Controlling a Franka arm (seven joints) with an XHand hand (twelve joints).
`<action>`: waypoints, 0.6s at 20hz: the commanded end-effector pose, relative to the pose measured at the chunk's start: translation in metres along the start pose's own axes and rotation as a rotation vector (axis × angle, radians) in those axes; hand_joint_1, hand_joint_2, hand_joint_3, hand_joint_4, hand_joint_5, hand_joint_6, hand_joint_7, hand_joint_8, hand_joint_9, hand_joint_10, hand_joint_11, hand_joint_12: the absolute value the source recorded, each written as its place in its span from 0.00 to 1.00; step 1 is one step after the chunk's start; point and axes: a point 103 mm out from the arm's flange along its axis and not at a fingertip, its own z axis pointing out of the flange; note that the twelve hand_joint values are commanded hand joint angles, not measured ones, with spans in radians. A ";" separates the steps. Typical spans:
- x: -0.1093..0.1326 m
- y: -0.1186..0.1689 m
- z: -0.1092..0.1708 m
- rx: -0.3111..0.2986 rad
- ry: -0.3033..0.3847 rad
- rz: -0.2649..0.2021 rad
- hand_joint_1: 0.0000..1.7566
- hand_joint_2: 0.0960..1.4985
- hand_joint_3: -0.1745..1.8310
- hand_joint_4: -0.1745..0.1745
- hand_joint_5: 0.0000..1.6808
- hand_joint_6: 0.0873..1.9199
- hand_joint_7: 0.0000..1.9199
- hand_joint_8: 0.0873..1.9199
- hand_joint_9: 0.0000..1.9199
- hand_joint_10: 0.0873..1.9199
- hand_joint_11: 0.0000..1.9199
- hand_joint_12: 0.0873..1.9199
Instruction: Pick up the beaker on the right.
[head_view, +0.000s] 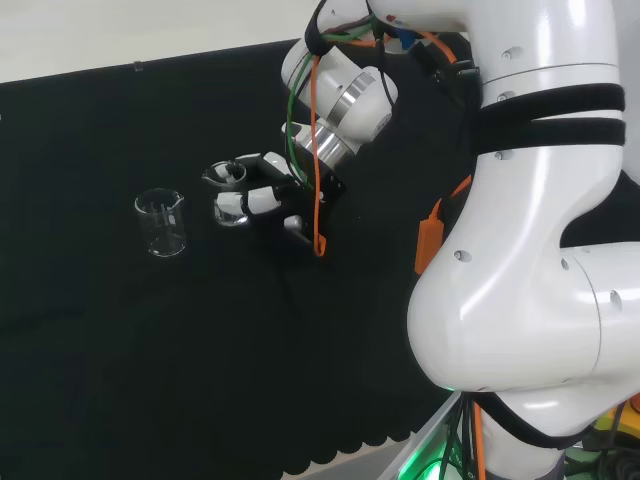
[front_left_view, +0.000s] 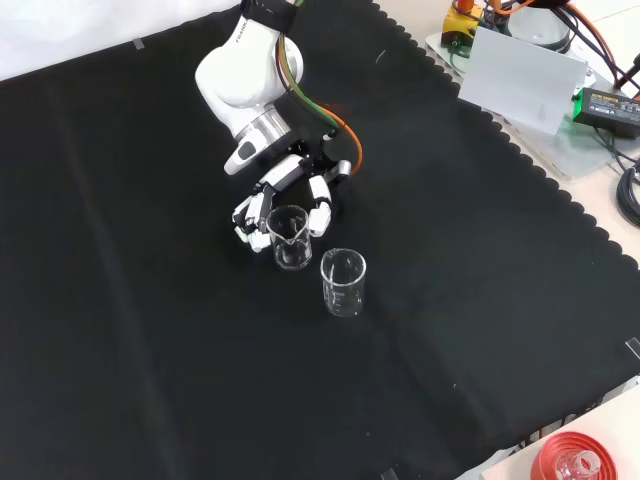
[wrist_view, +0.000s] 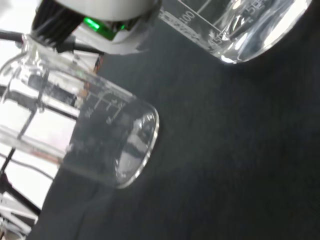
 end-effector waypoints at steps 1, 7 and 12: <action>0.002 0.000 -0.004 -0.052 0.013 0.000 0.53 0.37 0.39 0.48 0.37 0.24 0.31 0.24 0.29 0.26 0.01 0.69; 0.005 -0.007 -0.016 -0.129 -0.008 0.011 0.58 0.48 0.33 0.85 0.62 0.39 0.43 0.24 0.38 0.26 0.09 0.69; 0.015 -0.002 -0.010 -0.165 -0.075 0.017 0.63 0.40 0.44 1.00 0.72 0.39 0.56 0.19 0.48 0.21 0.18 0.66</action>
